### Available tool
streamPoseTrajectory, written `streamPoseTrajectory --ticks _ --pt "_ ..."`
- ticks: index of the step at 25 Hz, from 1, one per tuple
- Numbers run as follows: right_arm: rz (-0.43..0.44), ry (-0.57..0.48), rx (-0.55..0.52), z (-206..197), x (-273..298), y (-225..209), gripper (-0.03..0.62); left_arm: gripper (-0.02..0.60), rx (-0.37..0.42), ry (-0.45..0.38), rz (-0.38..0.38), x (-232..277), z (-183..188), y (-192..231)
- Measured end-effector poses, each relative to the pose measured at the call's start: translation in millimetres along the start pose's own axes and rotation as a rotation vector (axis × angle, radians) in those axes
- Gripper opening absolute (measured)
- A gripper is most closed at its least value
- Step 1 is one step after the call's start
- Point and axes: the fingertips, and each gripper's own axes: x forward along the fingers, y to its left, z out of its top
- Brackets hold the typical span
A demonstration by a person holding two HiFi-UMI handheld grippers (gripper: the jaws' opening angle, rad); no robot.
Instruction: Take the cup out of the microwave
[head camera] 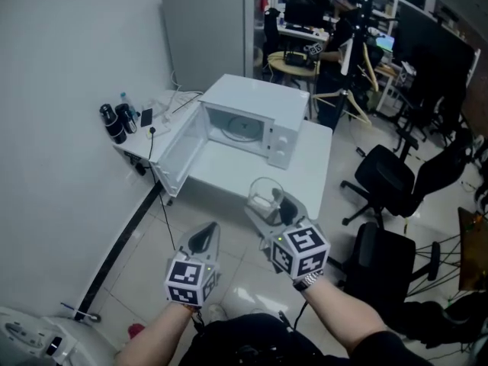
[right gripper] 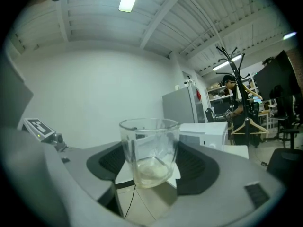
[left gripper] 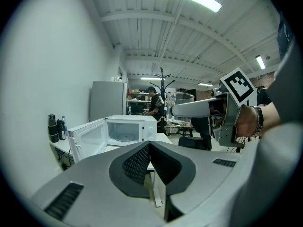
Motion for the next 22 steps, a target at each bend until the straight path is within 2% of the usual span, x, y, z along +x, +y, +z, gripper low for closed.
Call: streamPoseTrajectory --ticks 6,22 --pt "0.008 -0.001 -0.008 1 -7 6 0.362 -0.003 0.0 -0.011 0.013 -4 2 2" --pt "-0.042 -0.013 0.002 -3 -9 42 0.36 -0.003 0.012 -0.02 -0.036 -23 5 29"
